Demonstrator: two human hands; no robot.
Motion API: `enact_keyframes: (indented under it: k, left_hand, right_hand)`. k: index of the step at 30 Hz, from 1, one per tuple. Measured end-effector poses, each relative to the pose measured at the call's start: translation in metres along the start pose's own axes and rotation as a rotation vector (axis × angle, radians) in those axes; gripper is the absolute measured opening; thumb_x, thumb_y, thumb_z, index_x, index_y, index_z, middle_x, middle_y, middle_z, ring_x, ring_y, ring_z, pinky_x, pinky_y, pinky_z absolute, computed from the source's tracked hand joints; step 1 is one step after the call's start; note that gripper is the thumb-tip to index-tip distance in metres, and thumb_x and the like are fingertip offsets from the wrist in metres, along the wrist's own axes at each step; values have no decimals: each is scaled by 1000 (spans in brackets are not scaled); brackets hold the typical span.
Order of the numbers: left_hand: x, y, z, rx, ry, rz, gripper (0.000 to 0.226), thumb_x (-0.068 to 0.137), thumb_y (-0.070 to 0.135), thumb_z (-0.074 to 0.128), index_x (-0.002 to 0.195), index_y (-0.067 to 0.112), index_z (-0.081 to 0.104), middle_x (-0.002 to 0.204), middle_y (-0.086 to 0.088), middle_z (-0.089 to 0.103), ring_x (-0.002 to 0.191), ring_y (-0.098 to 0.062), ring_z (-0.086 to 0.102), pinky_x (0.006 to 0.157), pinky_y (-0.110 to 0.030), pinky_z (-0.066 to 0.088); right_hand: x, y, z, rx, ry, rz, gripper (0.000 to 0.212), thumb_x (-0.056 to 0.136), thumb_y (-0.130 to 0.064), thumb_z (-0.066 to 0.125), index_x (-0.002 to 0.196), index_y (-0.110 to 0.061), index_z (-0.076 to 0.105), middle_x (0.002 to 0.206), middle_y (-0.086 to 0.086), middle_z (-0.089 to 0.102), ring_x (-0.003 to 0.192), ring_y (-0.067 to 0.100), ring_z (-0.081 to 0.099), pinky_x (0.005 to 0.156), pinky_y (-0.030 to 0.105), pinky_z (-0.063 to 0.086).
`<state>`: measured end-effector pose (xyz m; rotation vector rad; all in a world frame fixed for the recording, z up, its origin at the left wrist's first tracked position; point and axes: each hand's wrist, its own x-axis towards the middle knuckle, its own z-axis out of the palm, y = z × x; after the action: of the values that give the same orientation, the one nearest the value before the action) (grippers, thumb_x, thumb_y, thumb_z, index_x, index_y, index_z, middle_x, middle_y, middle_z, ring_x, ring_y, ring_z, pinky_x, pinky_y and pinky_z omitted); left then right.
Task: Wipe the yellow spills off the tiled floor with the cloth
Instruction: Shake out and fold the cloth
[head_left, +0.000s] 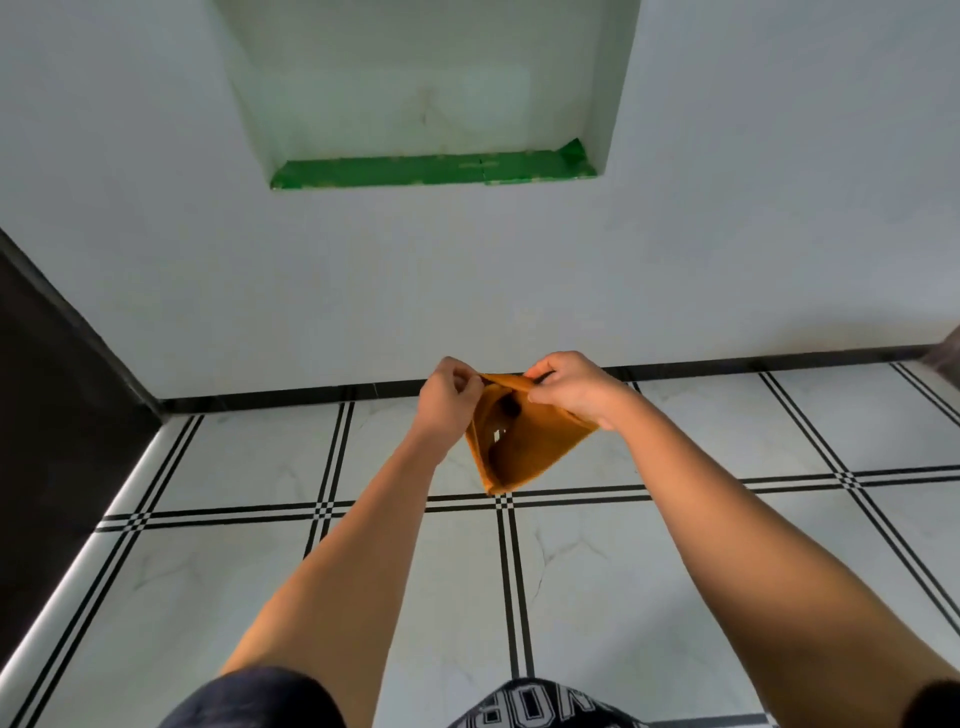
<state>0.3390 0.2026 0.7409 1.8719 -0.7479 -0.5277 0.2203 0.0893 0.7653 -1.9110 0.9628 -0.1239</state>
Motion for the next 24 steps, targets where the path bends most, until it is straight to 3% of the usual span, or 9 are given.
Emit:
enact_keyframes:
  k: [2,5,8,11,16,20,24]
  left_hand:
    - [0,5,3,-14,-25,-21,19,95,19,48,110,9,51,94,-3,55,83,-15,52,59,-17,41]
    - [3,13,5,-5,-110,-2,20,92,25,55,107,12,54,95,-3,56,81,-12,53,61,-18,43]
    - [6,18,3,77,-161,31,17,88,25,62,101,15,58,86,0,55,76,-9,51,63,-19,44]
    - [7,21,1,137,-198,78,10,85,18,65,94,15,61,80,-1,56,77,-16,53,67,-24,46]
    - [8,25,-1,449,-270,105,16,83,7,58,97,11,63,88,-4,57,78,-15,51,56,-17,40]
    - [13,18,-11,533,-236,83,21,87,7,55,105,11,64,104,-8,61,87,-16,51,72,-22,41]
    - [18,21,-16,380,-116,111,18,91,11,54,105,10,66,106,-5,63,91,-13,49,76,-21,38]
  right_hand:
    - [-1,-1,-10,-3,-48,-33,26,86,-21,65,111,-24,60,106,4,63,98,21,60,91,37,48]
    - [-3,0,-14,-38,-53,-111,26,87,-36,64,111,-26,63,106,-2,61,101,18,56,92,37,44]
    - [-4,0,-15,-138,-10,-162,19,89,-35,61,103,-22,67,103,-2,63,100,18,55,85,33,41]
    - [-6,-1,-19,-176,-9,-180,23,92,-34,57,107,-19,67,104,-1,64,101,17,56,83,32,42]
    - [-8,3,-20,8,15,-101,21,91,-30,59,105,-16,67,103,6,67,98,21,59,76,32,50]
    - [-13,8,-27,149,26,-16,17,88,-24,64,101,-13,65,94,5,67,91,21,62,69,30,52]
    - [-13,11,-34,104,34,42,19,85,-21,67,102,-11,67,96,7,67,86,18,63,72,32,53]
